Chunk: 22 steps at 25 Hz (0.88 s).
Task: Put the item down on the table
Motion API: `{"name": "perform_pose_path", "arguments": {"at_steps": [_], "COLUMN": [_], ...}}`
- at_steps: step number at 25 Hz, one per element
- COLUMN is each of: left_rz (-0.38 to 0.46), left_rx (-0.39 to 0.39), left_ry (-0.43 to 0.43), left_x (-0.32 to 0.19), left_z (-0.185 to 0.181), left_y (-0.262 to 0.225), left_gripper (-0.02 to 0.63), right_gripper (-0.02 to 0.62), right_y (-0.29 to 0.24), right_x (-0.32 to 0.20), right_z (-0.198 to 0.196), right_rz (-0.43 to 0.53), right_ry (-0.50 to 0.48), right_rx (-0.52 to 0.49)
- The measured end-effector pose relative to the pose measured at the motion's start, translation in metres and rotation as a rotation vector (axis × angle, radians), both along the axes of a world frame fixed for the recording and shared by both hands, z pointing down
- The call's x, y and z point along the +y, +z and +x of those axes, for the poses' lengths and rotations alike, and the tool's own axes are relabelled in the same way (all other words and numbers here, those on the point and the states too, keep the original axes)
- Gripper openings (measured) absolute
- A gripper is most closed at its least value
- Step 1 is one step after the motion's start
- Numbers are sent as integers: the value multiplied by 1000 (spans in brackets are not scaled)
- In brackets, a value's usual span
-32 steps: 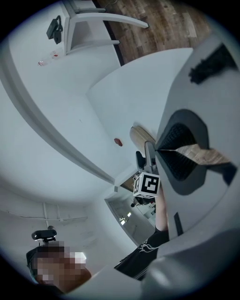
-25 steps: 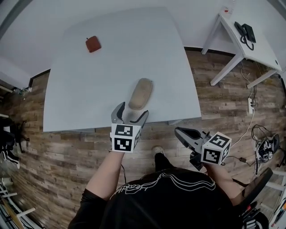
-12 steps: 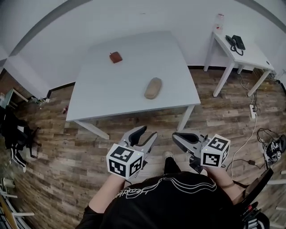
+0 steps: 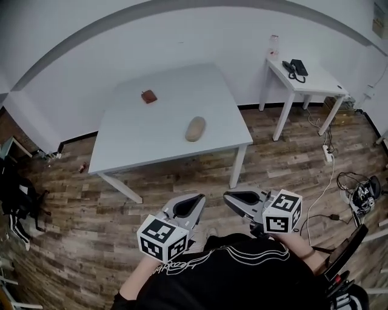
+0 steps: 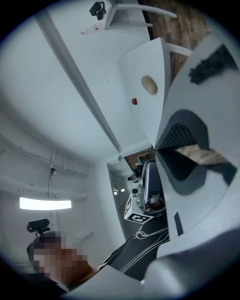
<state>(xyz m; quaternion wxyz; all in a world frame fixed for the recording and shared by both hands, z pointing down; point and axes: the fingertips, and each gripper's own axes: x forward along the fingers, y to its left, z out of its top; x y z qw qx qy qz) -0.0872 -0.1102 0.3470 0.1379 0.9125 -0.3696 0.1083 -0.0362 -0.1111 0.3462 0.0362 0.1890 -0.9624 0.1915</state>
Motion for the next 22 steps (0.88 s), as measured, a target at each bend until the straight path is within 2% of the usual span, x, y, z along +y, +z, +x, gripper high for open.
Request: {"name": "perform_pose_path", "arguments": {"at_steps": [10, 22], "left_rz": [-22, -34], "left_rx": [16, 1], "left_ry": [11, 33], "left_x": [4, 11], "left_z": [14, 25], "left_y": [4, 6], "left_gripper": [5, 5], "right_gripper": [8, 8], "right_y": [13, 6], "right_x": [10, 12], "right_z": [18, 26], "right_rz": [-30, -8], "right_ry": [42, 69], "right_rx": [-16, -42]}}
